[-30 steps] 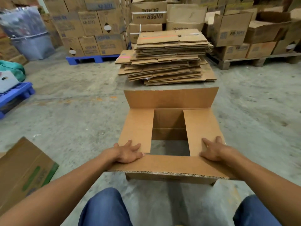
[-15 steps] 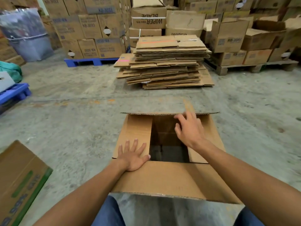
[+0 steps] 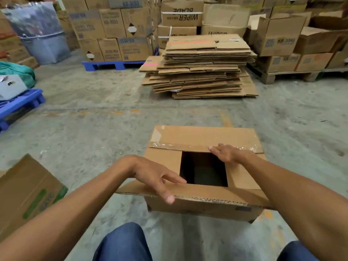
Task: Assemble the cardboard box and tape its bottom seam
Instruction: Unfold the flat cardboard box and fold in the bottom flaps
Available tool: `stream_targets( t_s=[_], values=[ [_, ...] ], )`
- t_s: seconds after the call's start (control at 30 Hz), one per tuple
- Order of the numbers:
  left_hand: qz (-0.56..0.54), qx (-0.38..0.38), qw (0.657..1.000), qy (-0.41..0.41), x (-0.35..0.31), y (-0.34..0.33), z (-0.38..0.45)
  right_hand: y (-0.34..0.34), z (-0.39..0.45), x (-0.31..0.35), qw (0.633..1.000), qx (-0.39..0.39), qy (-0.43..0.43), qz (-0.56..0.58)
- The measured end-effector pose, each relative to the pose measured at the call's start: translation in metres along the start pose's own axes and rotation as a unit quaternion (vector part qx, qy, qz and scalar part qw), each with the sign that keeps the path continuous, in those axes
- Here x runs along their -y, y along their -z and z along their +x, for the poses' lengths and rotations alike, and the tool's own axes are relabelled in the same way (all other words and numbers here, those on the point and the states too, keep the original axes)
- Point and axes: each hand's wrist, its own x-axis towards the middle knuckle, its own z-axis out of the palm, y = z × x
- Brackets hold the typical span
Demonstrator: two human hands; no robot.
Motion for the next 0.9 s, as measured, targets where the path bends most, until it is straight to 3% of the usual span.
stream_targets(
  t_s=[0.1, 0.17, 0.27, 0.37, 0.43, 0.53, 0.63, 0.73, 0.9],
  values=[
    [0.036, -0.051, 0.998, -0.015, -0.002, 0.009, -0.013, 0.028, 0.002, 0.008, 0.994, 0.094, -0.035, 0.037],
    [0.068, -0.182, 0.98, -0.05, 0.004, 0.022, -0.008, 0.048, -0.007, 0.02, 0.988, 0.143, -0.049, 0.035],
    [0.163, -0.35, 0.922, 0.022, 0.008, 0.042, 0.007, 0.081, -0.004, 0.021, 0.981, 0.169, -0.061, 0.075],
    [0.232, -0.467, 0.846, 0.109, 0.022, 0.047, 0.045, 0.115, -0.003, 0.011, 0.979, 0.14, -0.061, 0.133],
    [0.2, -0.486, 0.838, 0.147, 0.042, 0.042, 0.076, 0.12, -0.005, 0.004, 0.989, 0.083, -0.029, 0.12],
    [0.098, -0.431, 0.879, 0.178, 0.07, 0.024, 0.115, 0.078, -0.003, -0.022, 0.998, -0.04, 0.029, 0.037],
    [0.063, -0.442, 0.877, 0.176, 0.089, 0.011, 0.128, 0.0, -0.011, -0.069, 0.995, -0.092, -0.008, -0.046],
    [0.043, -0.457, 0.876, 0.149, 0.103, 0.015, 0.125, -0.034, -0.018, -0.088, 0.983, -0.178, -0.024, -0.029],
    [-0.021, -0.489, 0.858, 0.158, 0.093, -0.001, 0.124, -0.027, -0.006, -0.1, 0.981, -0.188, -0.048, -0.002]
  ],
)
